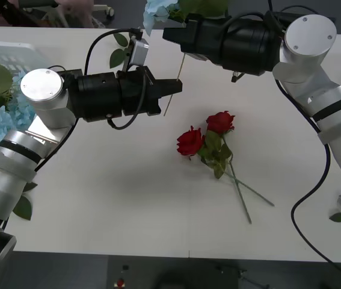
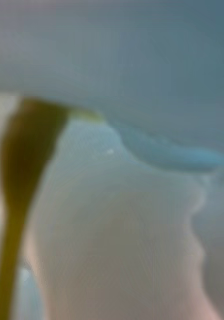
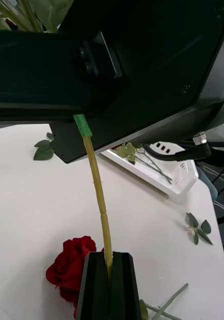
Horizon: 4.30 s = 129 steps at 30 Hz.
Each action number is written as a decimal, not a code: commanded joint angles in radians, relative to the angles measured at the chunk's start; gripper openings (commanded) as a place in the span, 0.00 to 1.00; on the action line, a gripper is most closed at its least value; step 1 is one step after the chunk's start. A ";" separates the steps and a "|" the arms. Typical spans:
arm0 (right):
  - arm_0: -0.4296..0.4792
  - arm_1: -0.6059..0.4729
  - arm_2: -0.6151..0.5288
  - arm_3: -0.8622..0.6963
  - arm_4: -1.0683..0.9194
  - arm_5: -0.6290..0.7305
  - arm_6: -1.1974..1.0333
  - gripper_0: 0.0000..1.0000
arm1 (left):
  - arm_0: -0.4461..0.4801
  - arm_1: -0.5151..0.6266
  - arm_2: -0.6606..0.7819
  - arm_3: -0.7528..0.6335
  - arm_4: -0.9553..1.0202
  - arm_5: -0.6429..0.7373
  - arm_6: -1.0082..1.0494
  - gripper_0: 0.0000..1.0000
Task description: Put the red flowers into the right box and the blue flowers into the left box
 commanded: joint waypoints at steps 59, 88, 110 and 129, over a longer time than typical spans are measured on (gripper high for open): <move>-0.038 -0.209 0.428 -0.093 0.936 0.539 -0.564 0.84 | 0.159 1.053 0.008 0.343 -0.067 0.230 -0.023 1.00; -0.038 -0.104 0.428 0.077 1.015 0.454 -0.601 0.43 | 0.371 0.802 -0.052 -0.599 0.286 -0.143 -0.002 1.00; -0.038 -0.082 0.457 0.186 1.025 0.378 -0.567 0.00 | 0.441 0.431 0.174 -0.755 -0.137 0.215 0.275 1.00; -0.124 -0.306 0.276 0.125 0.923 0.421 -0.449 0.00 | 0.457 0.586 0.152 -0.781 -0.031 0.127 0.274 1.00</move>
